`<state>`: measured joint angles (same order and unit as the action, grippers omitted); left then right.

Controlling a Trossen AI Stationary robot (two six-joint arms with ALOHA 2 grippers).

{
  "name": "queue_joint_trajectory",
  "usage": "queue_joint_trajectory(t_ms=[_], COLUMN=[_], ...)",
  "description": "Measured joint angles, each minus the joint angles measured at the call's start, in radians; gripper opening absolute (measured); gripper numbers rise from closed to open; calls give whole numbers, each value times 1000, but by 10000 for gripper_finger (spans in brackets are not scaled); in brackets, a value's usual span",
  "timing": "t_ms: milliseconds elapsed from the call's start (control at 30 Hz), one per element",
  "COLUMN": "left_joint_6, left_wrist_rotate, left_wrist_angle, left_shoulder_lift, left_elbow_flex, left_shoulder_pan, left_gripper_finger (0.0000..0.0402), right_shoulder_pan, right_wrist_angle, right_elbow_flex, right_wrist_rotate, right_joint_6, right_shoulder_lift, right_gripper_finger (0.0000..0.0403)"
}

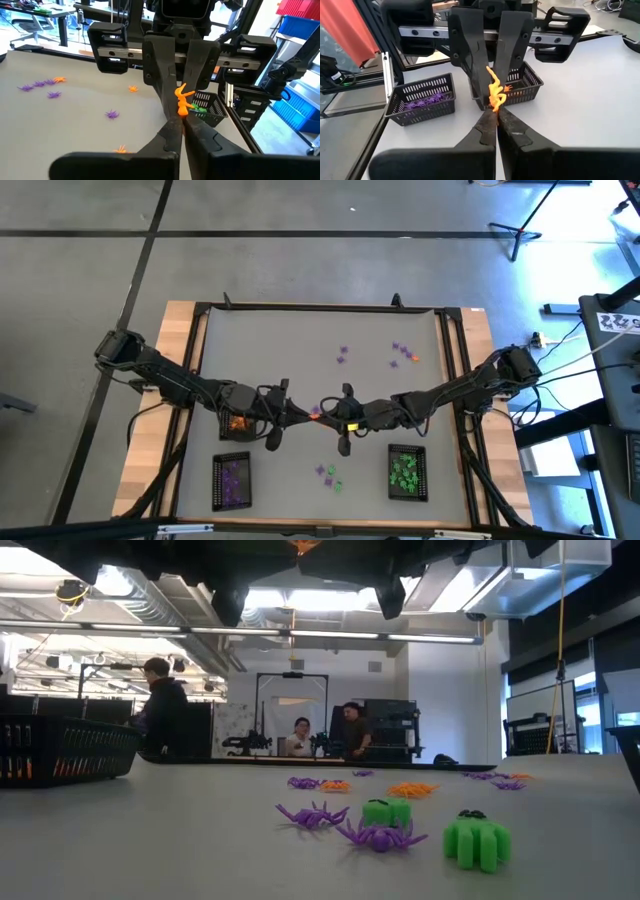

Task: Sort Halloween decoration
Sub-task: Put the orange spider toy into the top black basket

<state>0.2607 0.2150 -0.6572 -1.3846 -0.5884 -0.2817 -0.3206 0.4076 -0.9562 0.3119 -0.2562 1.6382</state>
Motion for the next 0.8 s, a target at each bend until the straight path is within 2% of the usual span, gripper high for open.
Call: queue_joint_trajectory(t_ms=[200,300,400,533,667,800], left_joint_6=[25,37,54,94,152,281], left_wrist_rotate=[0,4,9,32,42,44], left_wrist_angle=[21,46,91,164,346,684], left_shoulder_lift=[0,1,0,11,83,218], left_elbow_flex=[0,0,0,0,-1,-1], left_shoulder_pan=[0,0,0,0,5,9], left_gripper_finger=[0,0,0,0,0,0], right_shoulder_pan=[0,0,0,0,0,0], right_wrist_angle=[1,3,-9,-33,-113,-177], right_elbow_flex=[1,1,0,0,0,0], right_wrist_rotate=[-1,-1,-1,-2,17,45], right_joint_6=[0,8,25,26,14,-24], right_shoulder_lift=[0,0,0,-1,-27,-42], right_gripper_finger=[6,21,57,125,184,211])
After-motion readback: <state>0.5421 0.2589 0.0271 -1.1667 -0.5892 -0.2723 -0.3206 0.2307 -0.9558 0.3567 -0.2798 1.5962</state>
